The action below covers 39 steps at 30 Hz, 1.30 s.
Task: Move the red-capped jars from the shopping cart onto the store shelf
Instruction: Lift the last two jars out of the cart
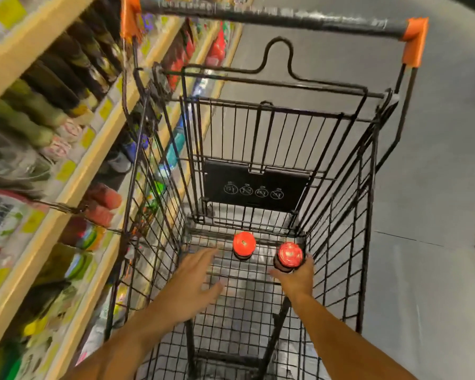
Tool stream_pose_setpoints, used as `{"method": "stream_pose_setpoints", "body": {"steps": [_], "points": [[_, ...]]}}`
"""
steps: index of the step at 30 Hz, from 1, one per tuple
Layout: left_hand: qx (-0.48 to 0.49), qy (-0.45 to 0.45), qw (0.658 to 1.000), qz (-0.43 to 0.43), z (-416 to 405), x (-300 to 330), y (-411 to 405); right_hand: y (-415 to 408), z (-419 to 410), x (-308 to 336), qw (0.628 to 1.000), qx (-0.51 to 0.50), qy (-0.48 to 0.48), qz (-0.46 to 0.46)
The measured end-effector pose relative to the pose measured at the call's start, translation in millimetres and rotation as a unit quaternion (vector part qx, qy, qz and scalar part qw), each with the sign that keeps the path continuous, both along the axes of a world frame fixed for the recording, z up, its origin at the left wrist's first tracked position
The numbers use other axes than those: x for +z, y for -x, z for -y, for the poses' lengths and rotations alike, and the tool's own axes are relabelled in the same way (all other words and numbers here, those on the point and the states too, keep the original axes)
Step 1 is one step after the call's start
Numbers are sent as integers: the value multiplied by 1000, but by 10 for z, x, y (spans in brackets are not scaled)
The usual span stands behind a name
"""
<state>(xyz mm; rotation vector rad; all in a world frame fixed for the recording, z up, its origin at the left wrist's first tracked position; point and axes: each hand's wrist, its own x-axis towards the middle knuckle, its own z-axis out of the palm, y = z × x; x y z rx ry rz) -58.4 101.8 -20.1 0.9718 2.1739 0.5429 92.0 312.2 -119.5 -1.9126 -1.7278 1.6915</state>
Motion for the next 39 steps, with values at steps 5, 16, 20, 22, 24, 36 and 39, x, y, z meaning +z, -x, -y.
{"method": "stream_pose_setpoints", "body": {"steps": [5, 16, 20, 22, 24, 36, 39], "points": [[17, 25, 999, 34, 61, -177, -15, -6, 20, -185, 999, -16, -23, -20], [61, 20, 987, 146, 144, -103, -15, 113, -111, -269, 995, -29, -95, 15], [52, 29, 986, 157, 24, -243, 65, 34, 23, -152, 994, -30, -109, 12], [58, 40, 985, 154, -93, -355, 129, -3, 136, -64, 992, -65, -108, 2], [94, 41, 982, 161, -234, -456, 210, -43, 250, -13, 991, -85, -102, -14], [79, 47, 983, 157, -1000, -1012, 374, -345, 689, -15, 993, -82, -51, -68], [62, 32, 982, 174, -1075, -1105, 326, -383, 668, -46, 989, -109, -23, -95]]}}
